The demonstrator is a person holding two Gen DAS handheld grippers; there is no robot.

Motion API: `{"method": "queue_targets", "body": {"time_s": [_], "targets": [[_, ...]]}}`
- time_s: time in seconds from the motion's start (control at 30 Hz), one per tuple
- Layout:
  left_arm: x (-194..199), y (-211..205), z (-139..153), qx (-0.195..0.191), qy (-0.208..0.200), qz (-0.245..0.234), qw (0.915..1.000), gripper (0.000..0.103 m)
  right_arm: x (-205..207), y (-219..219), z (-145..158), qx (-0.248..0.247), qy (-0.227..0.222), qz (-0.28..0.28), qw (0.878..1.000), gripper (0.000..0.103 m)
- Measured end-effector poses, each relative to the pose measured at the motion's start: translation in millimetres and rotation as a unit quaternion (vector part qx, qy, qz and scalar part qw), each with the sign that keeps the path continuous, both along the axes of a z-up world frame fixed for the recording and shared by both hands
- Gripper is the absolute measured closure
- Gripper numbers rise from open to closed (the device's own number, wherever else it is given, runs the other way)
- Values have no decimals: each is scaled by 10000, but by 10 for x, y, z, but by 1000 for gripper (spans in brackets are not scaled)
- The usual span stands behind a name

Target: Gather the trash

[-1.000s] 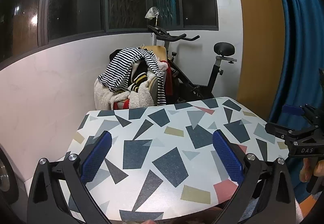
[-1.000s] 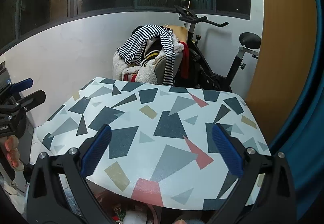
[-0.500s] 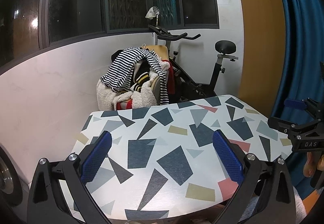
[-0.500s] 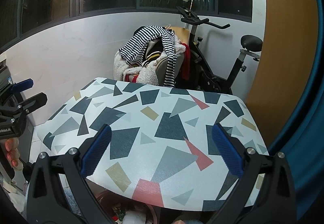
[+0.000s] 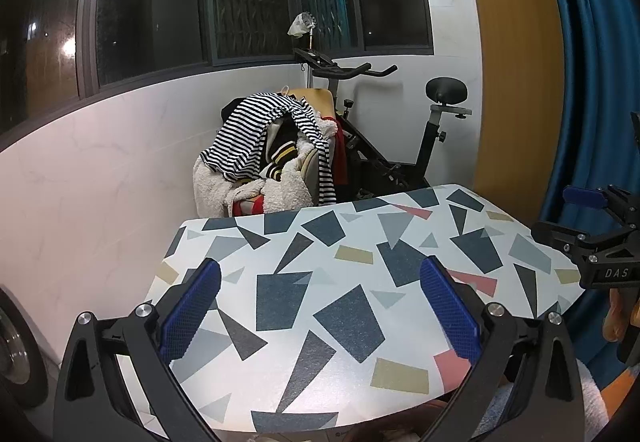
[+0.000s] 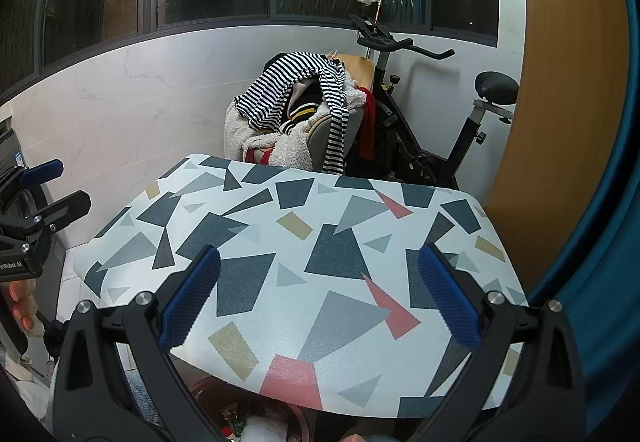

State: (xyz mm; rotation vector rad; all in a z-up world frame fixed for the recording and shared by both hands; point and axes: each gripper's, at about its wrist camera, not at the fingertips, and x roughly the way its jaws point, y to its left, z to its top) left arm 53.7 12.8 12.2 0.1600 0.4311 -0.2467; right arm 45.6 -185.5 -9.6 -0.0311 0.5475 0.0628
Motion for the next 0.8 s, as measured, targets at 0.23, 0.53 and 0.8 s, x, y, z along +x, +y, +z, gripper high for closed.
{"method": "queue_targets", "body": {"time_s": [0.23,0.53,0.8], "targets": [[-14,18,-13,3,17,-8,10000,6,3,-10,2,-2,-4,9,10000,6],[-22,11,-22,5,28,2,10000,6,3,-14,0,-1,-2,9,10000,6],[-36,27,-52,77,58,37,9999,6,3,-14,1,-5,-6,8,10000,6]]}}
